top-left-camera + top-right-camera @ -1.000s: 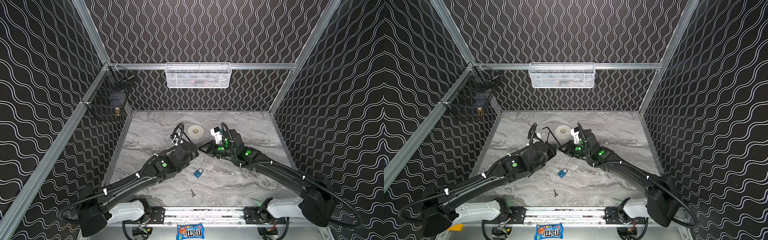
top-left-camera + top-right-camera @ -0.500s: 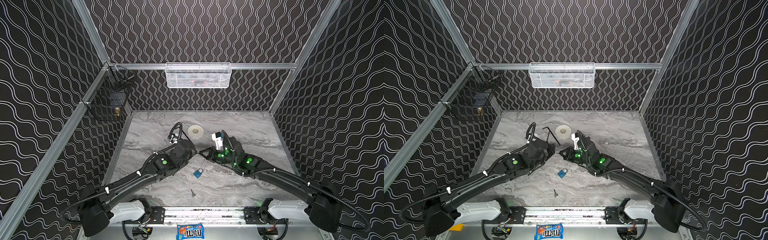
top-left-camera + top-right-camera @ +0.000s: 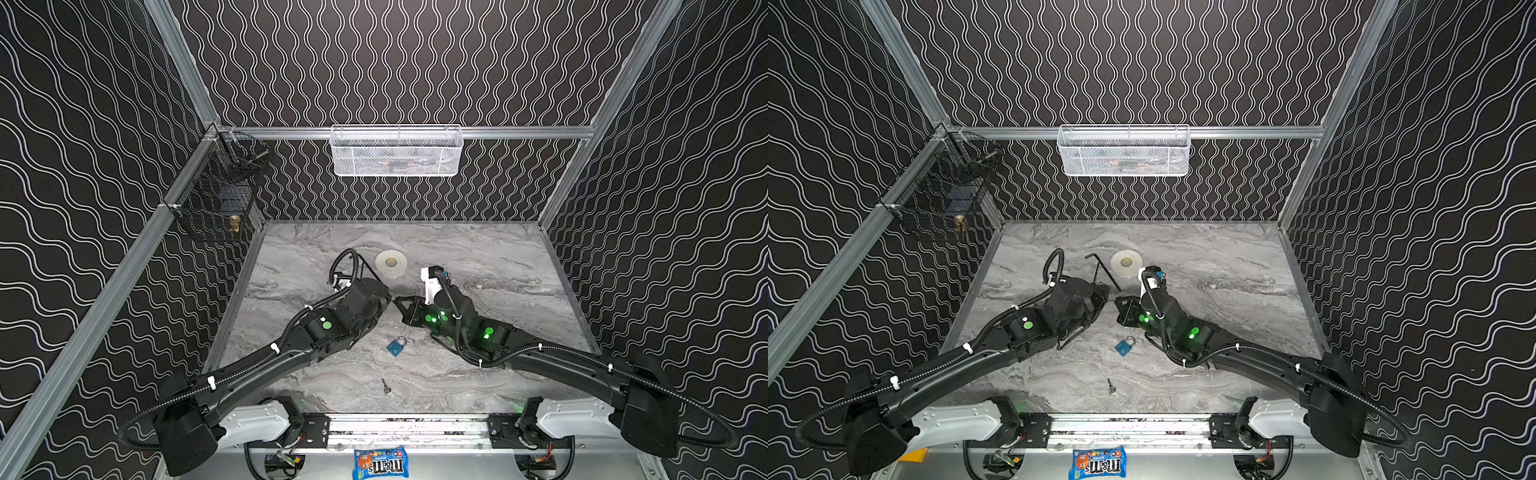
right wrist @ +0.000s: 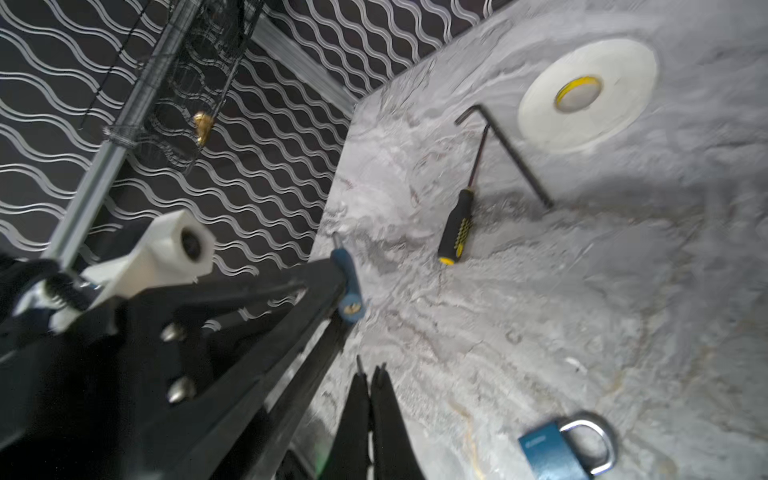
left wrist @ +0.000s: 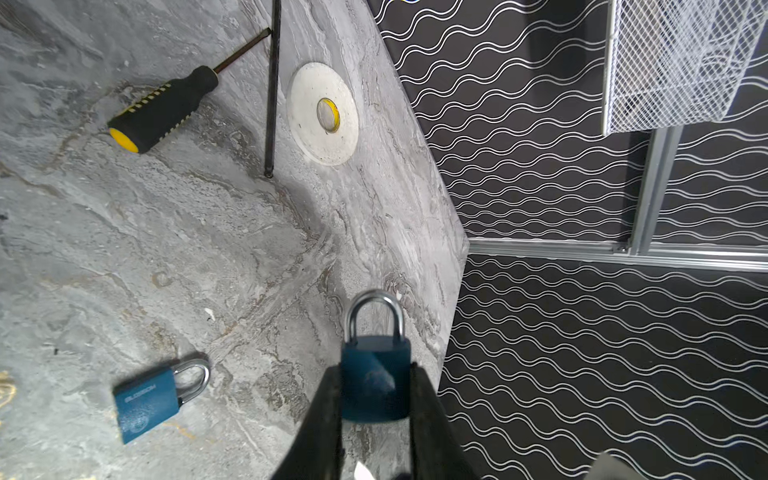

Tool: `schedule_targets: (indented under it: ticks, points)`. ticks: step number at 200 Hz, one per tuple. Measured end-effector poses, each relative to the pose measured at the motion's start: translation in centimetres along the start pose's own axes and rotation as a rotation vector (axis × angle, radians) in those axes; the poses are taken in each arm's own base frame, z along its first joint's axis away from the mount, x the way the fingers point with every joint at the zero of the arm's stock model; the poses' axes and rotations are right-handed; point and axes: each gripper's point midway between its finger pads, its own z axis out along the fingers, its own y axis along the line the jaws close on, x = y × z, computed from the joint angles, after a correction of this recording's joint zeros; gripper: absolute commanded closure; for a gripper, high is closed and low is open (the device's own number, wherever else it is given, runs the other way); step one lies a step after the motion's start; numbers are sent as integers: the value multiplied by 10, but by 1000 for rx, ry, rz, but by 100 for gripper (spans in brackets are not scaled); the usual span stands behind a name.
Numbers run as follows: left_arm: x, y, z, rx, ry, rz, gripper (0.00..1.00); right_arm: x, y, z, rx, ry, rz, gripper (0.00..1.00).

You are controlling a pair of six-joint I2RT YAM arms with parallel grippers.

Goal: Unlock with the key

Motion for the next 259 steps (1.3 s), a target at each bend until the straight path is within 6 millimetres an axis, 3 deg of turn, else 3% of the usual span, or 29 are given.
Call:
schedule_targets:
  ticks: [168, 259]
  points:
    - [-2, 1, -3, 39, -3, -82, 100, -13, 11, 5, -42, -73, -20, 100]
    - [-1, -1, -2, 60, 3, -111, 100, -13, 5, 8, -24, -91, -22, 100]
